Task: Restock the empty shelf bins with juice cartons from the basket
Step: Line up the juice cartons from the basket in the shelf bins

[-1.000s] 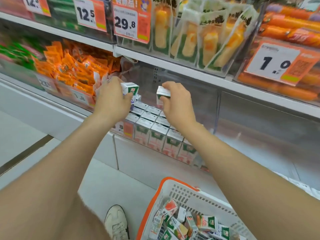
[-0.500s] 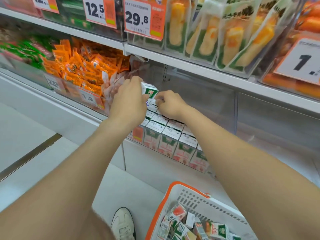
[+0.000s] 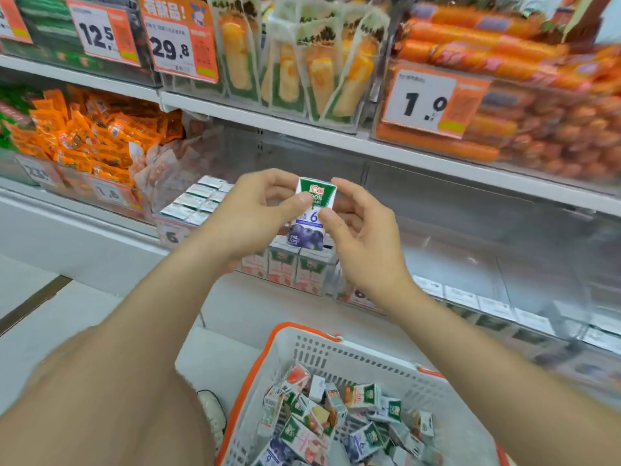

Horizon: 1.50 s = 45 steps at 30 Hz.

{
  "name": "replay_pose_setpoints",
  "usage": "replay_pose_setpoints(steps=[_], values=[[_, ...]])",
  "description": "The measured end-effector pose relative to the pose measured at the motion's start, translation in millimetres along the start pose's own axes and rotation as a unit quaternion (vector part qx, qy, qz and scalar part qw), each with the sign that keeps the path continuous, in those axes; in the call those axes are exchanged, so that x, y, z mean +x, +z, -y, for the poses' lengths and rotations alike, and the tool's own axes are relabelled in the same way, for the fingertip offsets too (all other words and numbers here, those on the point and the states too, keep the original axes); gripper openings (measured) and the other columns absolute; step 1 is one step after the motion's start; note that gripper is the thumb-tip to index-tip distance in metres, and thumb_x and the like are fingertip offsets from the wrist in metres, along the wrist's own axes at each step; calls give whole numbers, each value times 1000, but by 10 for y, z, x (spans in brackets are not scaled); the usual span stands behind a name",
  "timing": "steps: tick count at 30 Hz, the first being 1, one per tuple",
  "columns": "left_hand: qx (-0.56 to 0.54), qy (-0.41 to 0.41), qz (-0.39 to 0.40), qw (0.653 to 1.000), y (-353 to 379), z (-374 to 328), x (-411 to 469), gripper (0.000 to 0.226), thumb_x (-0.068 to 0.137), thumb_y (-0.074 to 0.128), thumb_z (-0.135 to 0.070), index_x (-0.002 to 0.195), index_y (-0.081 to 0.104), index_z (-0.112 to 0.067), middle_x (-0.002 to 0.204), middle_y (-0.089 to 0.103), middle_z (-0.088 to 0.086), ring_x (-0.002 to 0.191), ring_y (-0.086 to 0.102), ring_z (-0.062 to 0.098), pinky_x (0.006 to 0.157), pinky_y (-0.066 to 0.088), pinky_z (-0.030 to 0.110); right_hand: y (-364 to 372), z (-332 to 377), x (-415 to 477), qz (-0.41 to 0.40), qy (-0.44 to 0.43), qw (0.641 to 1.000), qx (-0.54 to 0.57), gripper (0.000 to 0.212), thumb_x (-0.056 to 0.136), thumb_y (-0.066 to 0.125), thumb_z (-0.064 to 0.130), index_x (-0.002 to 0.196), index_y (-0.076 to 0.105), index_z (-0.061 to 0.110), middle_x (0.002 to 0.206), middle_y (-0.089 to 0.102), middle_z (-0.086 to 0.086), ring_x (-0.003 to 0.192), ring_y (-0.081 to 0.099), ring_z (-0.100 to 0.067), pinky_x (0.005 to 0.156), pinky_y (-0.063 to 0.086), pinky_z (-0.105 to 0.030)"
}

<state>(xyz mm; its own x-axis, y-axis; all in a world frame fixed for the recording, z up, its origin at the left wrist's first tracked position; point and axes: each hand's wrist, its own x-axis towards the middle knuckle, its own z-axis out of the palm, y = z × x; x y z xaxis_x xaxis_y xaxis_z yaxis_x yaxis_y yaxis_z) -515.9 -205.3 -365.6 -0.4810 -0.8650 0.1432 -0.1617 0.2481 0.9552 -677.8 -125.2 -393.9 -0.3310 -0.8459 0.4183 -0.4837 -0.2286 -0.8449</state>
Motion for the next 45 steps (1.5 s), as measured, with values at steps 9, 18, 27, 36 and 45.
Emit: replay_pose_setpoints(steps=[9, 18, 27, 36, 45], values=[[40, 54, 31, 997, 998, -175, -162, 17, 99, 72, -31, 116, 71, -26, 99, 79, -6, 88, 78, 17, 86, 63, 48, -977, -217, -434, -36, 40, 997, -49, 43, 99, 67, 13, 141, 60, 18, 112, 74, 6, 98, 72, -9, 89, 60, -35], [34, 132, 79, 987, 1725, -229, -186, 28, 112, 47, -27, 124, 72, -21, 109, 76, -6, 94, 74, 16, 76, 65, 44, -1683, -140, -423, -29, 163, 979, -117, 13, 96, 54, 31, 102, 65, 27, 88, 71, 9, 72, 68, -14, 61, 50, -27], [228, 274, 108, 928, 2791, -524, -348, 12, 101, 55, -30, 113, 56, -28, 109, 59, -11, 96, 61, 14, 82, 54, 44, -2925, -143, -817, -156, 228, 955, -109, 44, 93, 66, 40, 87, 62, -3, 67, 64, -17, 58, 67, -22, 61, 48, -31], [283, 212, 177, 918, 3591, -447, -296, 73, 99, 61, -48, 158, 26, -21, 157, 36, 3, 136, 49, 29, 106, 47, 46, -3537, -610, -866, -90, 111, 929, -341, 30, 101, 63, 14, 129, 53, 16, 110, 61, -5, 91, 56, -24, 74, 34, -29], [322, 231, 181, 900, 3663, -172, -336, 69, 102, 55, -55, 158, 31, -22, 158, 49, 0, 137, 54, 26, 111, 41, 51, -3579, -1190, -666, 59, 178, 899, -396, 29, 98, 68, 20, 126, 61, 20, 125, 66, -7, 111, 61, -30, 89, 50, -39]])
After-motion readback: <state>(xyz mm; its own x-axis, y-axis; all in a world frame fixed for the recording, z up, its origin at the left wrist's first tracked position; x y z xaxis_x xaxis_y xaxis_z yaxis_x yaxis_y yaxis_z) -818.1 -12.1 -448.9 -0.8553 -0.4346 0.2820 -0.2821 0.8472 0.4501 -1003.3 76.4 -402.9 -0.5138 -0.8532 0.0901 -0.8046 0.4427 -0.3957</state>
